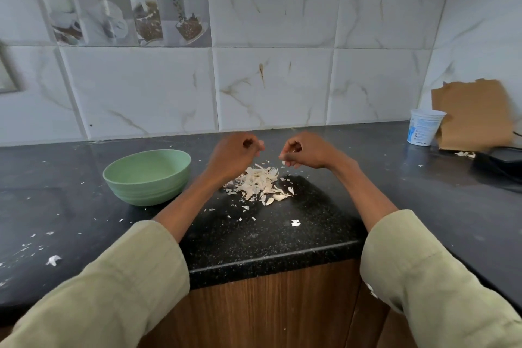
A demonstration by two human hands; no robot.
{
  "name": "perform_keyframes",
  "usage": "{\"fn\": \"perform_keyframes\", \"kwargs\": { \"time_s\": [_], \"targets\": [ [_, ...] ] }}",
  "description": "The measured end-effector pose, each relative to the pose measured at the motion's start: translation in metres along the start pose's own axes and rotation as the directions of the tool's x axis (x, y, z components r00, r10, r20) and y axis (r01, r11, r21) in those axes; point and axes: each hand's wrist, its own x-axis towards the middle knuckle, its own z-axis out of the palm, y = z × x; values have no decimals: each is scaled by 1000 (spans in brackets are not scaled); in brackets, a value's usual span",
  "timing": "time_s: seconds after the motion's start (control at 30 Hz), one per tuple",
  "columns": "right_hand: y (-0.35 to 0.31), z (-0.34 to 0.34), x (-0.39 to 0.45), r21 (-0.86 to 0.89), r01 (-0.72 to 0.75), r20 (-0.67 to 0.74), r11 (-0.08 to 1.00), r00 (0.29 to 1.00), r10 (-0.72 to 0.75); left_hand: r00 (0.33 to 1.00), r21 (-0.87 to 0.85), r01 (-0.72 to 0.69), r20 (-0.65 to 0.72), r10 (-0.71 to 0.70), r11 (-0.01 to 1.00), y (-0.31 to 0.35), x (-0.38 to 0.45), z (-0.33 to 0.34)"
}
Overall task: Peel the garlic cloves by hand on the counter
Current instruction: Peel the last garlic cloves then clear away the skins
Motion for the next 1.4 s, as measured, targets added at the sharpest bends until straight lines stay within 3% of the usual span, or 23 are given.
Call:
{"fn": "perform_keyframes", "kwargs": {
  "time_s": [0.1,0.27,0.63,0.73,0.83,0.87,0.9,0.97,1.0,1.03,1.17,1.23,1.33,1.4],
  "targets": [
    [1,3,1,-38,14,8,999,1000,-14,1000,61,17,-27,-15,998,-18,-4,2],
    [2,3,0,-130,10,44,991,999,-4,996,4,28,-84,-27,1000,-21,-11,-4],
    [-7,4,-5,-212,57,7,976,998,-57,997,12,28,-69,-27,1000,-21,-14,0],
    [-18,4,-3,-212,113,-243,971,956,-165,997,7,29,-72,-29,1000,-22,-13,1],
    [-33,5,-2,-241,142,-541,960,802,-254,996,10,22,-84,-21,1000,-21,-12,1],
    [-33,6,-1,-229,128,-554,965,798,-237,996,14,19,-84,-18,1000,-21,-11,1],
    [-31,8,0,-217,90,-475,972,860,-186,996,12,16,-85,-15,1000,-21,-11,1],
    [-26,17,-2,-250,-25,-125,968,992,-7,996,4,18,-91,-17,1000,-21,-12,2],
    [-22,20,-2,-266,-68,-11,961,998,67,996,2,18,-93,-18,1000,-21,-12,2],
    [-17,21,0,-261,-91,17,961,995,98,996,3,17,-92,-17,1000,-21,-12,2],
    [-21,21,2,-147,-93,-149,985,986,71,995,3,23,-96,-23,1000,-21,-12,2],
    [-32,17,2,42,-10,-234,999,972,20,993,-38,41,-109,-45,998,-20,-10,3],
    [-54,15,10,391,78,-139,917,990,-25,990,-112,29,-131,-43,993,-17,-9,0],
    [-64,21,19,488,105,-108,867,992,-59,980,-153,6,-194,-36,988,-16,-9,-4]
  ]
}}
